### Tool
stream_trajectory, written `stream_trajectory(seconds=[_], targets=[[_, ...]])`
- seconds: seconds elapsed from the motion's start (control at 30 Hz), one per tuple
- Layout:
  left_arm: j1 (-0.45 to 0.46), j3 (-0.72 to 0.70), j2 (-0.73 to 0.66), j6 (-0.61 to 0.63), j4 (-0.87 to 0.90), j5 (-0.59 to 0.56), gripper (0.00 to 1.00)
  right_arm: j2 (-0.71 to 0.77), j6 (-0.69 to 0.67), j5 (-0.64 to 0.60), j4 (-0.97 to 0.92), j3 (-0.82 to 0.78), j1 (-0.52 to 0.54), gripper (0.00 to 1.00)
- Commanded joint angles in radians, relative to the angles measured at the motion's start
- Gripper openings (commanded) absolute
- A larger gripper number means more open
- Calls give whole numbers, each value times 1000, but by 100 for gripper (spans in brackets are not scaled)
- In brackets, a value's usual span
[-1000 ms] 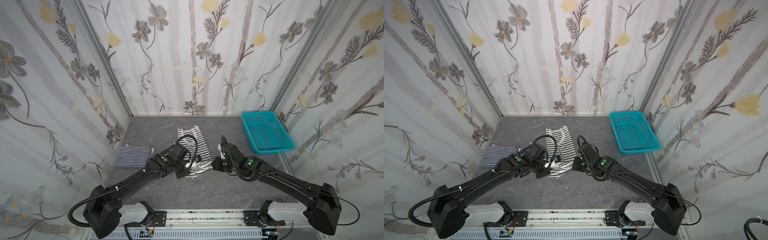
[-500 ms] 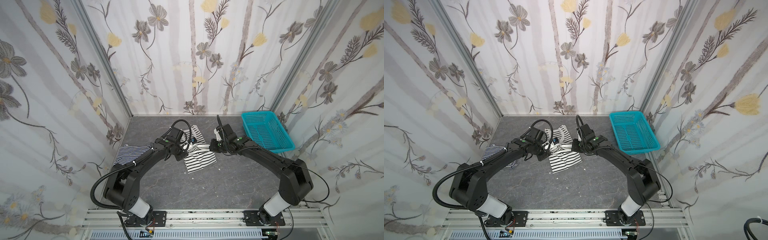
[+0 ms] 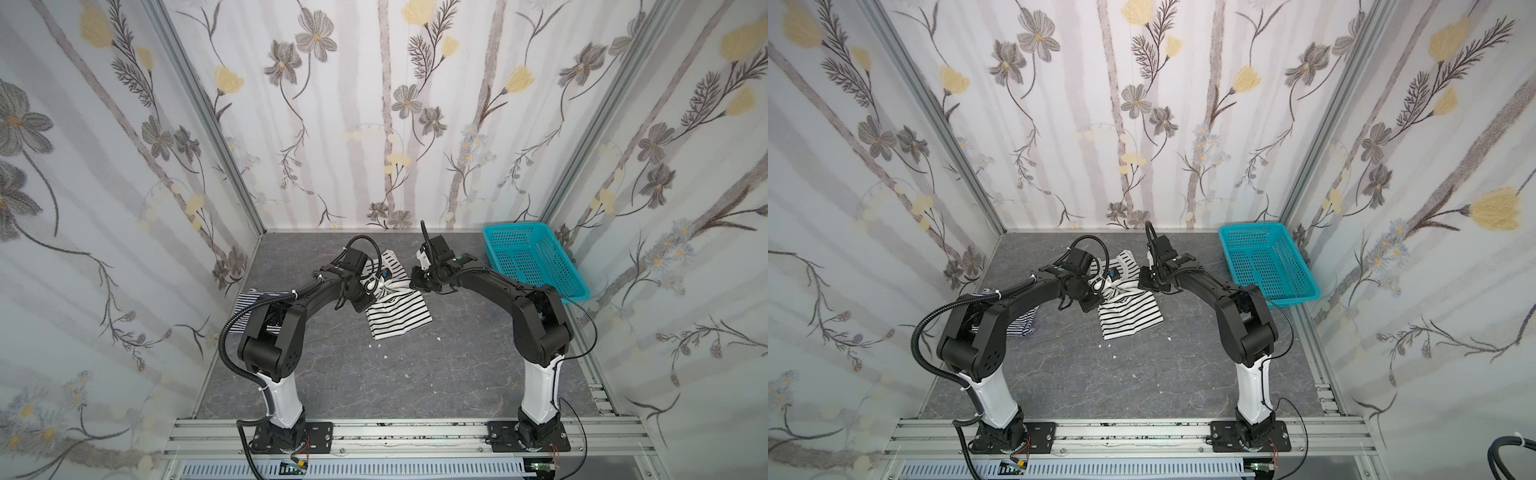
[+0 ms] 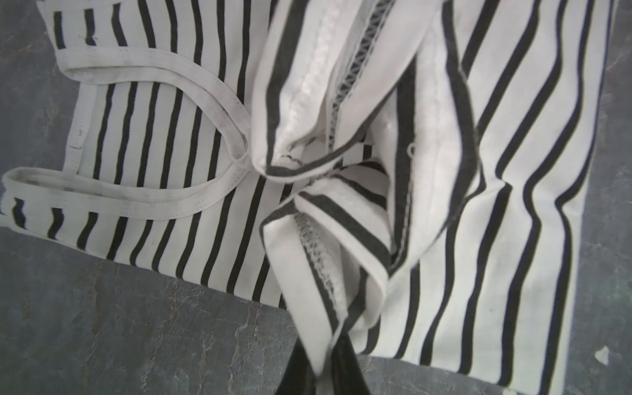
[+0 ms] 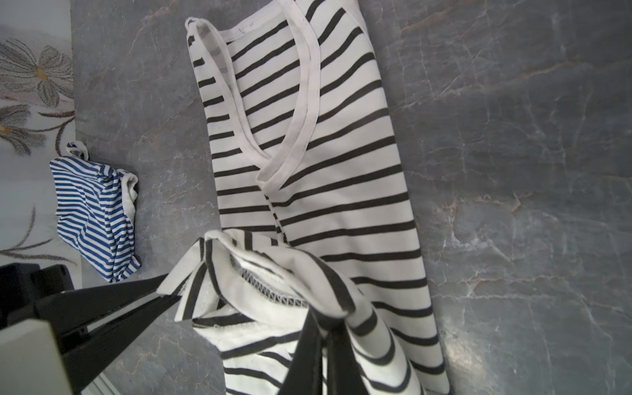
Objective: Fold and stack tank tops
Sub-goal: Fold the tank top at the center of the table, then smooth out the tank top at the center of the table.
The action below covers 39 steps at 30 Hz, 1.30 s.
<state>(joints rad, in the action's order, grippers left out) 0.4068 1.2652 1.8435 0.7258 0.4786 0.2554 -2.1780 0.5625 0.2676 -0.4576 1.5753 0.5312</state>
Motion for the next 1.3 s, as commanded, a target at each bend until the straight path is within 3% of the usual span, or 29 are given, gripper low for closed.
stream_trajectory(seconds=[0.0, 0.23, 0.3, 0.4, 0.47, 0.53, 0.67, 0.73, 0.83, 0.9, 0.97, 1.27], targets=[[-6, 19, 35, -4, -21, -12, 11, -57, -36, 28, -21, 57, -10, 0], [-22, 72, 91, -51, -57, -40, 15, -140, -47, 39, -48, 141, -37, 2], [-23, 78, 93, -66, -67, -49, 22, -154, -52, 49, -42, 158, -43, 15], [-23, 79, 83, -93, -89, -73, 44, -151, -55, 75, -36, 177, -51, 38], [-22, 72, 60, -122, -116, -92, 53, -119, -52, 65, -27, 163, -52, 45], [-23, 53, 20, -158, -145, -95, 56, -67, -38, 59, 8, 103, -47, 47], [-9, -16, -65, -186, -172, -70, 58, 19, -7, 59, 80, -36, -28, 46], [10, -43, -86, -172, -172, -73, 57, 34, 0, 62, 107, -84, -19, 39], [28, -60, -78, -160, -172, -67, 43, 14, 6, 62, 116, -92, -15, 24], [31, -53, -50, -160, -172, -65, 29, -7, 9, 63, 120, -76, -15, 18], [31, -41, -11, -155, -174, -72, 24, -44, 8, 63, 116, -43, -19, 15], [14, 12, 88, -160, -203, -119, 26, -165, 28, 88, 112, 86, -43, 12]])
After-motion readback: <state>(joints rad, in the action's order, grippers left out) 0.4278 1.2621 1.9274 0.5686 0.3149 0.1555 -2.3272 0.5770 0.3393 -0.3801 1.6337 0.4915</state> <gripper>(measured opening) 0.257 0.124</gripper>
